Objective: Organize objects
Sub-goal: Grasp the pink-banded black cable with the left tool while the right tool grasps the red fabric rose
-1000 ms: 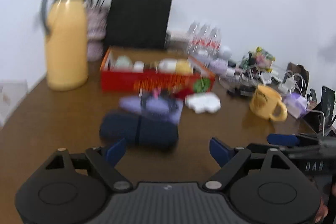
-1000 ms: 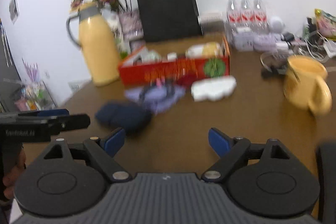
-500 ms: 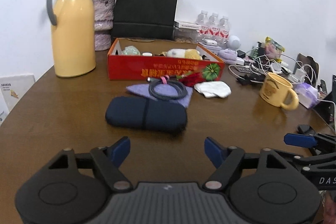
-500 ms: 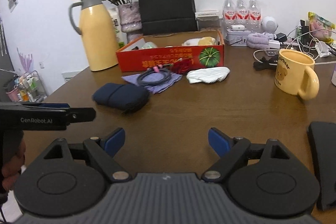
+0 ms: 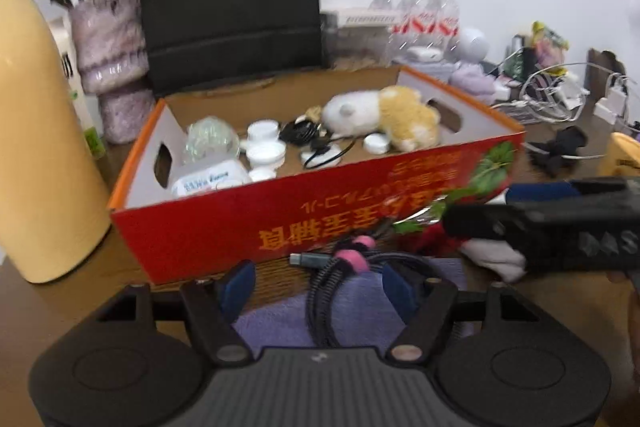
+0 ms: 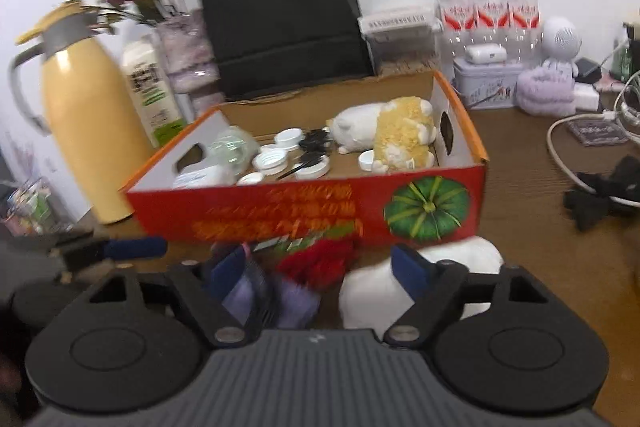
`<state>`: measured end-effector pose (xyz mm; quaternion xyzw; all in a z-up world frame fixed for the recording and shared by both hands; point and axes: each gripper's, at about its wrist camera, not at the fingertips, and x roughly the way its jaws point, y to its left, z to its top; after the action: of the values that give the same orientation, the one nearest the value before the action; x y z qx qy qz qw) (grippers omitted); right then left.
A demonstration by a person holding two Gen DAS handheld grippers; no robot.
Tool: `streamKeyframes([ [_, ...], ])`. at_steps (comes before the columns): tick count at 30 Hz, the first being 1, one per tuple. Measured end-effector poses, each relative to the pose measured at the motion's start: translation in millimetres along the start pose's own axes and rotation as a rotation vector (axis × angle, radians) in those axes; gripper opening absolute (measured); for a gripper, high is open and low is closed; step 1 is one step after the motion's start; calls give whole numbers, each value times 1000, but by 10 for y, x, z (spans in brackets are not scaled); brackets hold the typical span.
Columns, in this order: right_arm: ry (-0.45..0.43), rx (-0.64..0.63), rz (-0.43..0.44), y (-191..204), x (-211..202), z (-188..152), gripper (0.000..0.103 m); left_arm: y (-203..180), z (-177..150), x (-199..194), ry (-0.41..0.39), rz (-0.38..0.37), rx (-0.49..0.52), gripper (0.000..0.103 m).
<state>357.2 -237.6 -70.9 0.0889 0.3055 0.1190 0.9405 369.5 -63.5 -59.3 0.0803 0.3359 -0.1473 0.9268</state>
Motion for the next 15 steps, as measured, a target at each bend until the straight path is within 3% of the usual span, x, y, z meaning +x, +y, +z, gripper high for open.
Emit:
streamKeyframes([
  [1, 4, -11, -12, 6, 113, 15, 79, 15, -6, 56, 4, -8, -2, 61],
  [3, 18, -12, -16, -4, 248, 1, 70, 43, -43, 109, 15, -60, 0, 27],
  [5, 39, 10, 3, -42, 322, -22, 45, 28, -59, 65, -4, -81, 17, 21],
  [8, 35, -19, 2, -17, 296, -56, 42, -62, -77, -53, -39, -98, 45, 16],
  [12, -15, -43, -19, 33, 152, -44, 40, -180, -58, -325, -111, -50, 50, 13],
  [15, -81, -27, -37, 5, -137, 7, 40, -185, -33, -683, -176, -53, -3, 11],
])
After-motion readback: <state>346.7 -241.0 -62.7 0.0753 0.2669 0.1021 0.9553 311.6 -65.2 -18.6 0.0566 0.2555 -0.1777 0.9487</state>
